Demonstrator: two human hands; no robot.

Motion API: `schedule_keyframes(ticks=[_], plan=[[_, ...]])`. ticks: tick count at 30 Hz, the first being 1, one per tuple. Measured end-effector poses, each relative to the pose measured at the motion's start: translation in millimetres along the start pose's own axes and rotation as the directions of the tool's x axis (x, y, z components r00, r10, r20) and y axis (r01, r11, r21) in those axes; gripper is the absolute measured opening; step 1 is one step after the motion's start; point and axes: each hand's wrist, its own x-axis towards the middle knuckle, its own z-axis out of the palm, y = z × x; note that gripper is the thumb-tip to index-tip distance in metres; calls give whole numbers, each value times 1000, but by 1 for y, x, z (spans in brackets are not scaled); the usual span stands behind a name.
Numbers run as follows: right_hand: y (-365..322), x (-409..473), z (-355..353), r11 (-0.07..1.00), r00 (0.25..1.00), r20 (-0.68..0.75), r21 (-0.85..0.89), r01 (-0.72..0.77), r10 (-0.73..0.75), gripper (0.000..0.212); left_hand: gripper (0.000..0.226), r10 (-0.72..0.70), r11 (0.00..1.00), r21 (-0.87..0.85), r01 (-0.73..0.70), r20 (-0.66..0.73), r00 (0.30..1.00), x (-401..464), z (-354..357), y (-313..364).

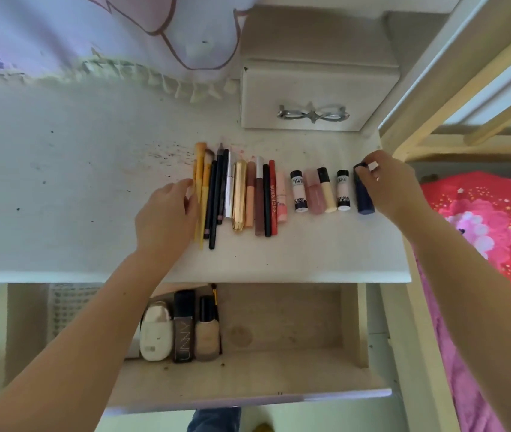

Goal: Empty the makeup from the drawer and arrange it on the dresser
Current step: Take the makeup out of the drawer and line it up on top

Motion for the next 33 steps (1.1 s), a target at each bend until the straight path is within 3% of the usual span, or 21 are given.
schedule_keyframes(ticks=[3, 5, 8, 9, 11, 13, 15, 17, 20, 28, 33], plan=[[-1, -3, 4, 999, 999, -13, -7, -34, 34, 35, 34, 18, 1000, -6, -18, 11, 1000, 1, -2, -1], [-10, -18, 2, 1000, 997, -77, 7, -17, 17, 40, 33, 7, 995, -98, -6, 13, 1000, -3, -7, -2], [-41, -78, 12, 940, 913, -254, 35, 338, -319, 31, 26, 46, 960, -272, -63, -70, 996, -32, -18, -5], [-52, -107, 23, 896, 885, -199, 60, 440, -421, 28, 23, 69, 949, -302, -89, -74, 995, -50, -19, -7], [-65, -161, 56, 859, 855, 106, 149, 490, -507, 26, 17, 100, 937, -336, -92, 7, 995, -95, -13, -13], [-69, -194, 97, 910, 805, 433, 108, 400, -405, 24, 15, 106, 961, -270, -62, 150, 983, -136, 3, -21], [-69, -201, 136, 962, 767, 599, 21, 273, -230, 23, 24, 2, 989, -137, 47, 343, 939, -163, 25, -29], [-74, -194, 167, 980, 793, 589, -4, 198, -158, 25, 31, -119, 993, 47, 110, 492, 863, -173, 45, -33], [-88, -179, 201, 997, 836, 543, 32, 72, -78, 32, 29, -208, 976, 171, 135, 552, 807, -177, 62, -30], [-83, -166, 213, 990, 876, 479, -91, 105, -49, 24, 37, -344, 938, 247, 244, 561, 753, -171, 83, -24], [-62, -165, 202, 981, 906, 424, -183, 69, 16, 23, 34, -329, 943, 261, 207, 630, 703, -169, 84, -19]])
